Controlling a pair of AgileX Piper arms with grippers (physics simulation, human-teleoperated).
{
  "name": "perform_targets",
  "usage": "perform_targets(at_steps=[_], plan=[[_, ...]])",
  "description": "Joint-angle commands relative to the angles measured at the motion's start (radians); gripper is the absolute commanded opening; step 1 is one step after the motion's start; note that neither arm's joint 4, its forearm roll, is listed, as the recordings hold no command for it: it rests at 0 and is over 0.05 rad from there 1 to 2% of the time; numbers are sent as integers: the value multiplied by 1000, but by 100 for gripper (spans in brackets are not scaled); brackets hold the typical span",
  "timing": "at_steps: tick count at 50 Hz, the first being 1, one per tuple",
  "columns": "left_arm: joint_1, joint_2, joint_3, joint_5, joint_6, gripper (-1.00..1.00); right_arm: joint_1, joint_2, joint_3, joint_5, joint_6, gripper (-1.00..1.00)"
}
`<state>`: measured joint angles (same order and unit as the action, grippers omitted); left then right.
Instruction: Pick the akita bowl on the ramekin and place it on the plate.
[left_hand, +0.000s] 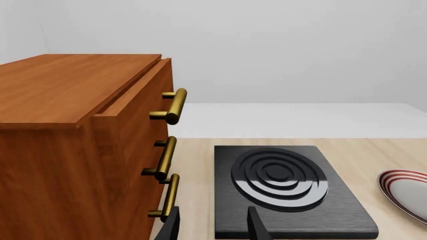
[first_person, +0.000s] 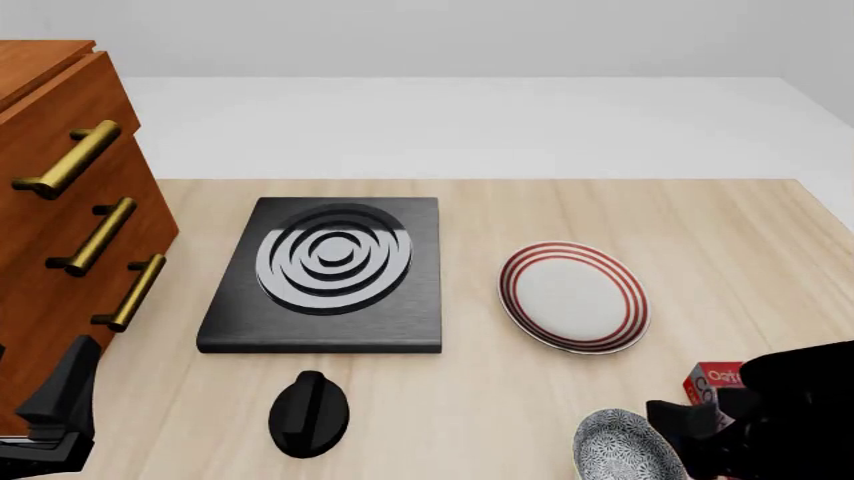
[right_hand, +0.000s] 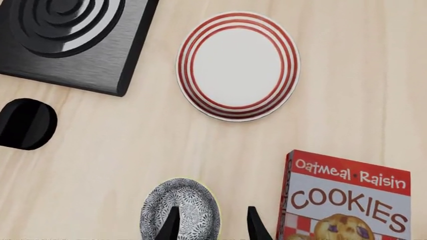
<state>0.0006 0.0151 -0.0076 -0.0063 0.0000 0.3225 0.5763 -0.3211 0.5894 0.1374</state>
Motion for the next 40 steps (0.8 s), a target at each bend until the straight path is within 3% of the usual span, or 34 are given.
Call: perform_targets(at_steps=[1,10,30,40], plan=[[0,3,1,-4,0,100,9,30,48,-38,22,100],[0,1,1,-2,0,100,16,72,78,-93,30,100],[0,3,1,-4,0,100,28,269,192,-347,72,100],[0,2,1,-4,0,100,25,297,209,-380,89,100]])
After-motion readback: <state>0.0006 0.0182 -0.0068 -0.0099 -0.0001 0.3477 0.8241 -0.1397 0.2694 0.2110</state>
